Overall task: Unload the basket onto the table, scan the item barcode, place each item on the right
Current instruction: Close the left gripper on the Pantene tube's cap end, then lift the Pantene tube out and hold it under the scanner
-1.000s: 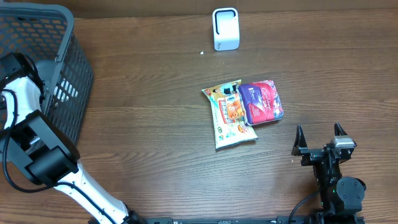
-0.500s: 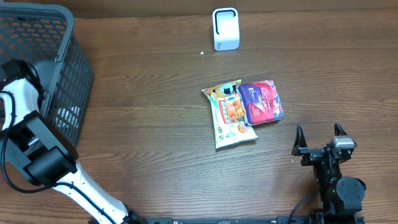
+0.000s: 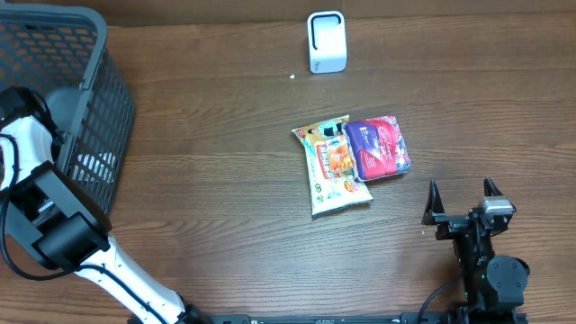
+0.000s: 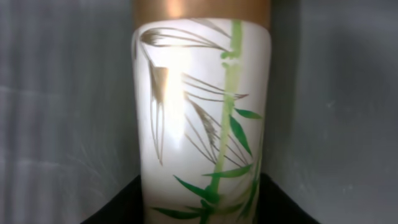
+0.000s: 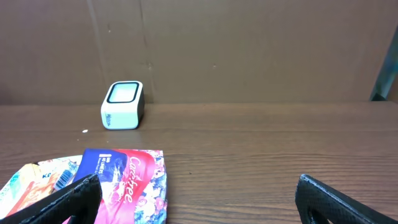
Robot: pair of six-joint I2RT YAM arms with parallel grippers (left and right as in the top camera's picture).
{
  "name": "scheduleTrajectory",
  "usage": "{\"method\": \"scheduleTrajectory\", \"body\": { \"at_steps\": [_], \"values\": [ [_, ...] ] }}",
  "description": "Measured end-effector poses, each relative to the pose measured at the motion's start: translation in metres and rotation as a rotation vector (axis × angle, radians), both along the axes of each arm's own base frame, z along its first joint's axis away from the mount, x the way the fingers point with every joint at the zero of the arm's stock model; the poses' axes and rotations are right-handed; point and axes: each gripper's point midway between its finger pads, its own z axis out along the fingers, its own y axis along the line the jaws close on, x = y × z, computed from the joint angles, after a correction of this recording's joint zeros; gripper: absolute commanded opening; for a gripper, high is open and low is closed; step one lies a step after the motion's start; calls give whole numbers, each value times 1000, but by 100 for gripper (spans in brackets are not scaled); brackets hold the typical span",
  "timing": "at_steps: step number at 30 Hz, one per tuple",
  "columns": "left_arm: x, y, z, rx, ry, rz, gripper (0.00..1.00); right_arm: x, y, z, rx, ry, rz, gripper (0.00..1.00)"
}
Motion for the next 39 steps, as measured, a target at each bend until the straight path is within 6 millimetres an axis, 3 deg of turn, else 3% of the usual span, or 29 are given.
{"method": "scheduleTrajectory", "body": {
  "at_steps": [2, 7, 16, 19, 21, 25, 30, 35, 39],
  "values": [
    [0, 0, 0, 4, 17, -39, 19, 0, 0, 0, 0, 0, 0, 100],
    [0, 2, 7, 16, 36, -93, 6, 0, 0, 0, 0, 0, 0, 100],
    [7, -6, 22, -10, -17, -133, 4, 0, 0, 0, 0, 0, 0, 100],
    [13, -10, 40, -11, -72, -148, 4, 0, 0, 0, 0, 0, 0, 100],
    [18, -12, 60, 2, -126, -158, 4, 0, 0, 0, -1, 0, 0, 100],
    [29, -16, 118, 63, -275, -188, 4, 0, 0, 0, 0, 0, 0, 100],
    [32, -27, 201, 172, -449, -228, 4, 0, 0, 0, -1, 0, 0, 100],
    [34, -48, 274, 286, -606, -282, 4, 0, 0, 0, 0, 0, 0, 100],
    [37, -77, 322, 334, -730, -355, 4, 0, 0, 0, 0, 0, 0, 100]
  ]
}}
